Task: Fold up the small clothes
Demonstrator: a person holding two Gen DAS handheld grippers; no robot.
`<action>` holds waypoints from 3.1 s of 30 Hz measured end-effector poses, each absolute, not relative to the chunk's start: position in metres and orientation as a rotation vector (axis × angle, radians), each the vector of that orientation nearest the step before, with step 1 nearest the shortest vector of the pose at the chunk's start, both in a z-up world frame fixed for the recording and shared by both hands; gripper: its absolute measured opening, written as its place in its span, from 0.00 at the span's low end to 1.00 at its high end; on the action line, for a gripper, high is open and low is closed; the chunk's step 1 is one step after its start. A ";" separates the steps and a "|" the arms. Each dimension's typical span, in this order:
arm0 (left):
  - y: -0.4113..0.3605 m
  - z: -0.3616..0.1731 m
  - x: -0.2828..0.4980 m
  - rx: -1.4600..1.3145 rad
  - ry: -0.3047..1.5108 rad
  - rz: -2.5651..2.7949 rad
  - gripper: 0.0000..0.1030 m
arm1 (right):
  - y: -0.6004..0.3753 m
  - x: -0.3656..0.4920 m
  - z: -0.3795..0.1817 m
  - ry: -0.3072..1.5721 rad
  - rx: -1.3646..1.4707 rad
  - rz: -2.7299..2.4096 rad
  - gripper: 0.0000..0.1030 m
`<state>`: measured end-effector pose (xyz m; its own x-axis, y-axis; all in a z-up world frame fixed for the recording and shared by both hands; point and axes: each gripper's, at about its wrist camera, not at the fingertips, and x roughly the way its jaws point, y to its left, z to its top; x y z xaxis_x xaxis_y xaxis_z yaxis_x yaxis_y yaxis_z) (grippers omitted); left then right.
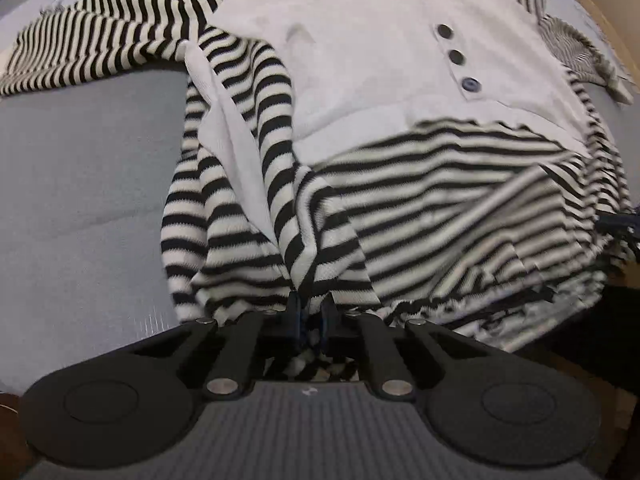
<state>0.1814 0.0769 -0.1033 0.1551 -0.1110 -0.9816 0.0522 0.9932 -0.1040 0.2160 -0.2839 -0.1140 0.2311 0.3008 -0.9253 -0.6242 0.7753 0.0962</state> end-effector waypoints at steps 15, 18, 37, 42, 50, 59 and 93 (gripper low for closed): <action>0.061 -0.068 0.201 -0.163 1.170 -0.180 0.43 | -0.309 0.214 -0.071 0.990 -0.157 0.632 0.27; 0.040 -0.080 0.210 -0.129 1.205 -0.210 0.43 | -0.284 0.220 -0.073 0.967 -0.172 0.650 0.43; 0.029 -0.134 0.213 -0.013 1.413 -0.243 0.52 | -0.230 0.193 -0.122 1.212 -0.368 1.042 0.00; 0.028 -0.135 0.198 0.051 1.454 -0.298 0.52 | -0.251 0.196 -0.104 1.204 -0.229 1.069 0.00; 0.019 -0.113 0.203 -0.008 1.296 -0.328 0.52 | -0.242 0.223 -0.091 1.002 -0.229 0.784 0.45; 0.006 -0.116 0.222 -0.028 1.288 -0.263 0.52 | -0.211 0.233 -0.118 1.110 -0.298 0.746 0.47; 0.249 -0.056 0.304 -0.410 0.797 0.430 0.44 | -0.252 0.295 -0.065 0.739 0.000 0.391 0.40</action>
